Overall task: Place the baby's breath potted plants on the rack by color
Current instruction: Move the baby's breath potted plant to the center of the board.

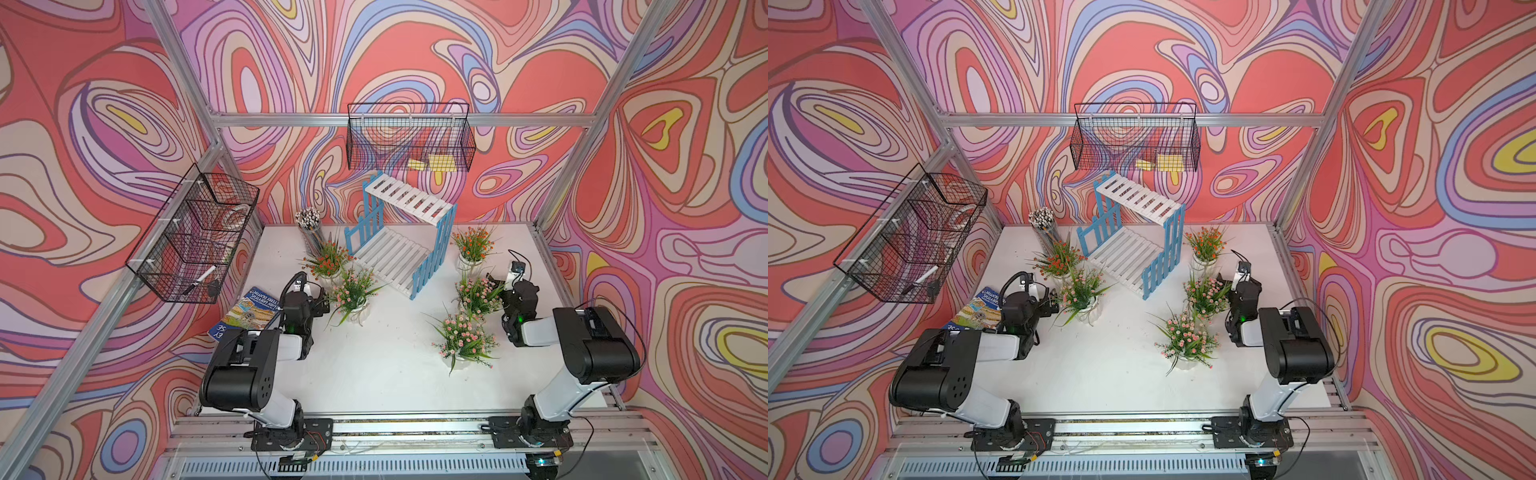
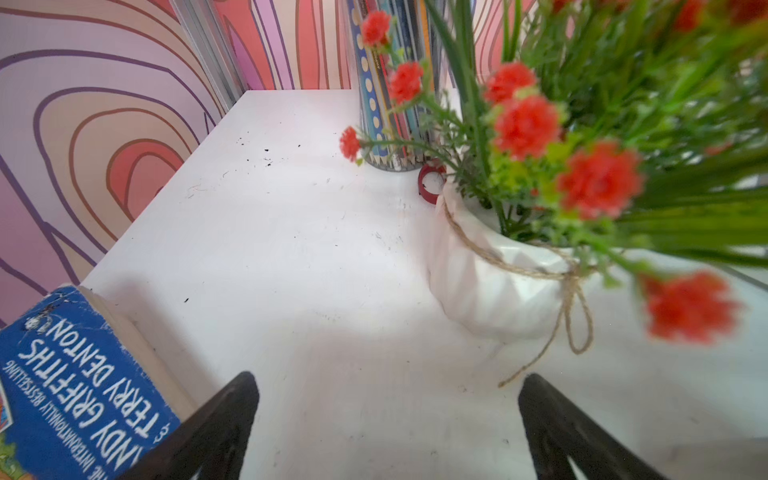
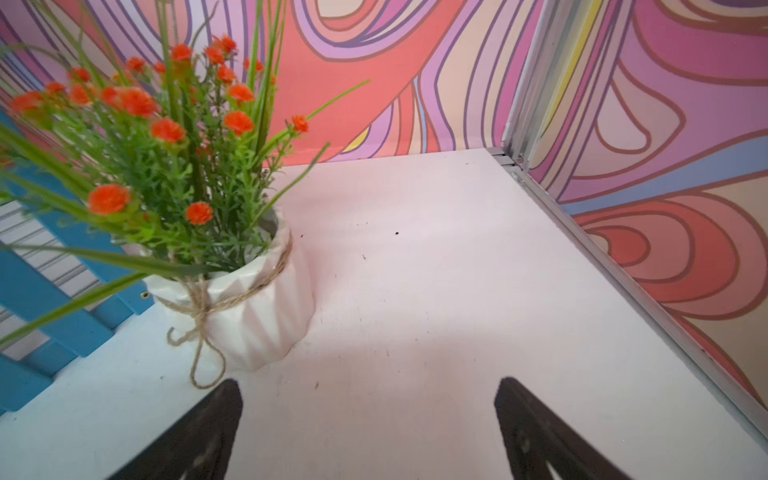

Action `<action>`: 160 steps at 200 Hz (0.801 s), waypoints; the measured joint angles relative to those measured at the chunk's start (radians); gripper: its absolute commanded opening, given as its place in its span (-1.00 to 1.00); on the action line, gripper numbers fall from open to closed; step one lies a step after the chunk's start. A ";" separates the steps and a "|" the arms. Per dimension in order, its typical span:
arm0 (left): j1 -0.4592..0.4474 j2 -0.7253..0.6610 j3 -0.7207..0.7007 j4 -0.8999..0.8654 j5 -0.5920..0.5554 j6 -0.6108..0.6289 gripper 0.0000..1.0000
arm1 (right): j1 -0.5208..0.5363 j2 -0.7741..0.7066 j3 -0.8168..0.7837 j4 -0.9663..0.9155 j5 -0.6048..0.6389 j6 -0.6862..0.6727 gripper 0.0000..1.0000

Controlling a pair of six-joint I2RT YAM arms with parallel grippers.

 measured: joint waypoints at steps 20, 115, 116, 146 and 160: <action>0.000 0.000 0.000 0.000 0.001 0.000 0.99 | 0.001 0.000 0.000 0.000 -0.018 -0.003 0.97; 0.013 0.000 0.000 0.000 0.023 0.000 1.00 | 0.000 0.000 0.000 0.000 -0.029 -0.009 0.97; 0.013 0.000 0.000 0.000 0.023 0.000 1.00 | 0.000 0.000 0.000 0.000 -0.029 -0.009 0.96; 0.013 0.000 0.000 0.000 0.023 0.000 1.00 | 0.000 0.000 0.000 0.000 -0.029 -0.009 0.97; 0.013 0.000 0.000 0.000 0.023 -0.001 1.00 | 0.000 0.000 0.000 0.000 -0.029 -0.009 0.96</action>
